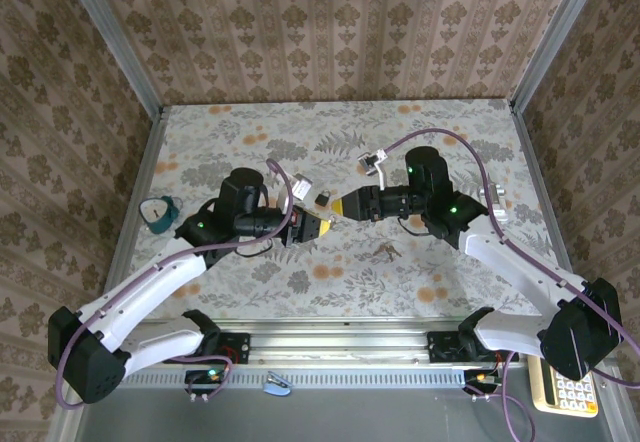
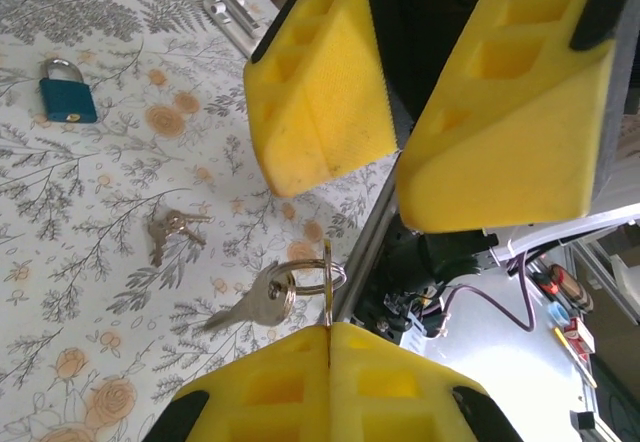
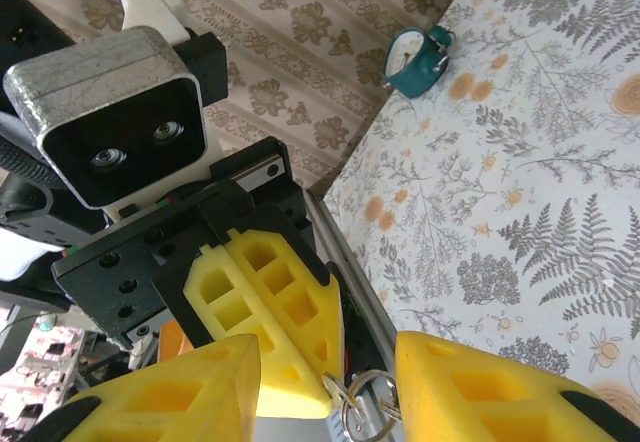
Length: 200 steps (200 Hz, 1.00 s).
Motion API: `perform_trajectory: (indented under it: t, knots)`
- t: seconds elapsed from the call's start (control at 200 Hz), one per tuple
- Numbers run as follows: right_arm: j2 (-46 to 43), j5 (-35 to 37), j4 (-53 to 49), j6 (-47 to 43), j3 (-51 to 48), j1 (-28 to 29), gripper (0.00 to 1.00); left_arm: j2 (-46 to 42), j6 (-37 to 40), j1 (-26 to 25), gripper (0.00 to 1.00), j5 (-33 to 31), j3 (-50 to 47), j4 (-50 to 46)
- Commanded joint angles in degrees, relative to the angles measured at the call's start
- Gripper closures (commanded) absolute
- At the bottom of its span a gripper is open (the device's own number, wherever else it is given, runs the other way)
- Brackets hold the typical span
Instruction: Unlock with the key
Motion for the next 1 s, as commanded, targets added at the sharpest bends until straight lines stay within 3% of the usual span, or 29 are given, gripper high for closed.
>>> perform_trajectory:
  t: [0.0, 0.19, 0.32, 0.435, 0.575, 0.81, 0.89, 0.995]
  knots:
    - [-0.29, -3.28, 0.6, -1.47, -0.17, 0.69, 0.6, -0.79, -0.59, 0.51, 1.0, 2.33, 0.95, 2.49]
    - [0.37, -4.33, -3.75, -4.54, 1.0, 1.4, 0.71, -1.12, -0.6, 0.85, 1.0, 2.32, 0.84, 2.39]
    - [0.38, -4.65, -5.06, -5.61, 1.39, 1.41, 0.72, -1.32, -0.68, 1.32, 1.0, 2.53, 0.41, 2.56]
    - [0.55, -4.58, -7.36, -7.27, 2.16, 1.49, 0.81, -1.41, -0.77, 1.58, 1.0, 2.84, 0.16, 2.65]
    - [0.39, -4.44, -6.64, -7.36, 2.21, 1.58, 1.0, -1.41, -0.98, 1.59, 1.0, 3.31, 0.06, 3.22]
    - [-0.15, -3.38, -4.62, -6.24, 2.43, 1.84, 1.0, -1.97, -1.83, 1.76, 1.0, 3.18, -0.71, 5.34]
    - [-0.48, -2.16, -4.62, -5.94, 2.53, 1.84, 1.0, -2.77, -2.25, 2.13, 0.76, 2.34, -1.19, 5.81]
    - [-1.16, 0.14, -3.08, -4.34, 2.0, 1.72, 1.0, -4.76, -4.55, 3.59, 0.7, 1.72, -3.07, 8.43]
